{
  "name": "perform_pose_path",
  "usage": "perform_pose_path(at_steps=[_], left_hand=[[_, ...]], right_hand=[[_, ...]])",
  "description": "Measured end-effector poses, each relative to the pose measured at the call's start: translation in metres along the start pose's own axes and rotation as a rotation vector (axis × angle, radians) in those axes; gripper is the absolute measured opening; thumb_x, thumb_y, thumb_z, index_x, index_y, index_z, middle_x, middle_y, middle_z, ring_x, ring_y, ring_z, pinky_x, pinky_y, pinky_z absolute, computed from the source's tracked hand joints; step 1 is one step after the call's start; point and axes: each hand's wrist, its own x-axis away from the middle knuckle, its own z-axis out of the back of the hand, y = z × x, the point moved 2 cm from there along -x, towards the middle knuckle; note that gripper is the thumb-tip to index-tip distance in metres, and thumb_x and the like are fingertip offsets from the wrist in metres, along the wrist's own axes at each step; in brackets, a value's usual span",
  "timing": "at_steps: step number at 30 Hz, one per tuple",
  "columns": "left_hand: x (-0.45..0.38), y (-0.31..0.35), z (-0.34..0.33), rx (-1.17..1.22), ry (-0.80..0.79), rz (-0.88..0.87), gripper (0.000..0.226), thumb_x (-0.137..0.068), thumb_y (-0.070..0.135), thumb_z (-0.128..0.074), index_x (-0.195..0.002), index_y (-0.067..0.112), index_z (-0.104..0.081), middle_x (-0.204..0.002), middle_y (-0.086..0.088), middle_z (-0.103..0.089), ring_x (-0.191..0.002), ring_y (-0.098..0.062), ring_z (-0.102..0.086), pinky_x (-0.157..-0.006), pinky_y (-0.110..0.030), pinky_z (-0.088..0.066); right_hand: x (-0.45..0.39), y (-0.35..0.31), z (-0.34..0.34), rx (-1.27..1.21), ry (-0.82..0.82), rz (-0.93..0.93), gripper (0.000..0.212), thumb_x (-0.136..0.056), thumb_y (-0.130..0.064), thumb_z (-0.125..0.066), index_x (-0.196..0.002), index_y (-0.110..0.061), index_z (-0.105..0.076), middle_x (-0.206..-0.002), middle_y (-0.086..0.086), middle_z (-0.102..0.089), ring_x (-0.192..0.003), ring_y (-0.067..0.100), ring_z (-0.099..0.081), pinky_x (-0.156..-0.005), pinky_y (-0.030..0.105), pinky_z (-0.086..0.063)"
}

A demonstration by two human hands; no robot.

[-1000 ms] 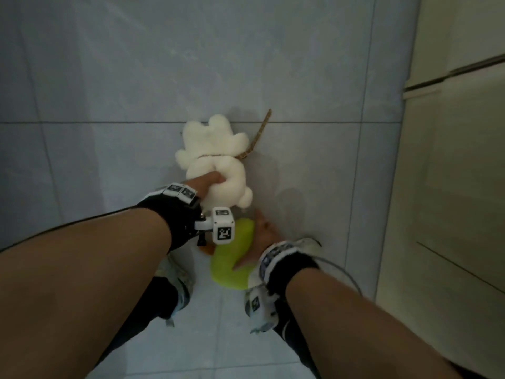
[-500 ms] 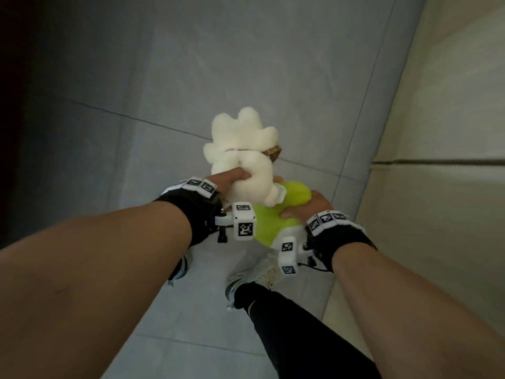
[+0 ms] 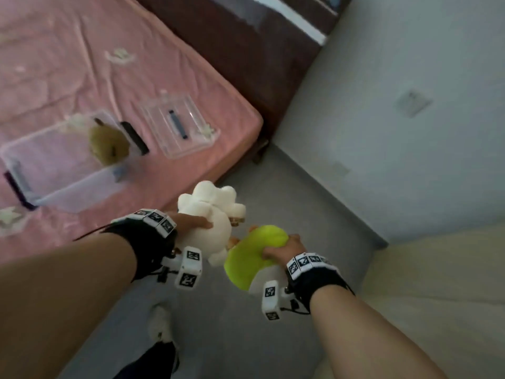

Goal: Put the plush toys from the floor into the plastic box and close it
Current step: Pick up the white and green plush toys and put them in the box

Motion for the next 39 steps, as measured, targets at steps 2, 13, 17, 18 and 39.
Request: perform_pose_path(at_steps=[2,13,17,18,39], left_hand=[[0.020,0.026,0.056,0.033,0.031,-0.056,0.063,-0.070,0.042,-0.080,-0.116,0.011,-0.050,-0.105,-0.020,-0.067,-0.094,-0.035,-0.065,-0.082,-0.044,-0.054],[0.081,0.083,0.268,0.221,0.298,-0.211,0.055,-0.084,0.028,-0.071,-0.132,0.011,-0.050,-0.099,-0.016,-0.063,-0.090,-0.028,-0.056,-0.077,-0.038,-0.048],[0.097,0.075,0.317,0.309,0.383,-0.125,0.049,-0.091,0.023,-0.062,-0.133,0.001,-0.049,-0.083,-0.016,-0.066,-0.082,-0.032,-0.054,-0.073,-0.034,-0.044],[0.102,0.073,0.330,0.316,0.405,-0.116,0.047,-0.092,0.021,-0.061,-0.132,0.000,-0.049,-0.076,-0.014,-0.065,-0.081,-0.032,-0.054,-0.072,-0.033,-0.043],[0.039,-0.017,0.545,0.003,0.794,0.135,0.089,-0.025,0.070,-0.070,-0.097,0.023,-0.049,-0.081,-0.004,-0.063,-0.072,-0.027,-0.062,-0.071,-0.037,-0.054]], right_hand=[[0.009,-0.075,0.005,0.071,0.000,0.077,0.100,-0.042,-0.049,-0.083,-0.128,-0.015,-0.044,-0.110,0.008,-0.063,-0.093,0.028,-0.063,-0.080,0.033,-0.052],[0.012,-0.377,-0.055,0.302,-0.058,0.459,0.117,-0.037,-0.065,-0.073,-0.136,-0.008,-0.049,-0.126,0.008,-0.063,-0.102,0.027,-0.062,-0.081,0.032,-0.052],[0.007,-0.450,-0.092,0.467,-0.192,0.552,0.133,-0.030,-0.068,-0.071,-0.143,-0.007,-0.034,-0.140,0.017,-0.054,-0.115,0.035,-0.061,-0.084,0.038,-0.050],[0.005,-0.468,-0.102,0.512,-0.207,0.580,0.134,-0.028,-0.070,-0.070,-0.142,-0.008,-0.035,-0.140,0.017,-0.054,-0.115,0.035,-0.061,-0.085,0.039,-0.051],[-0.008,-0.577,-0.317,0.761,-0.189,0.408,0.120,-0.063,-0.058,-0.068,-0.155,-0.015,-0.004,-0.139,0.020,-0.055,-0.126,0.040,-0.054,-0.102,0.044,-0.047]])
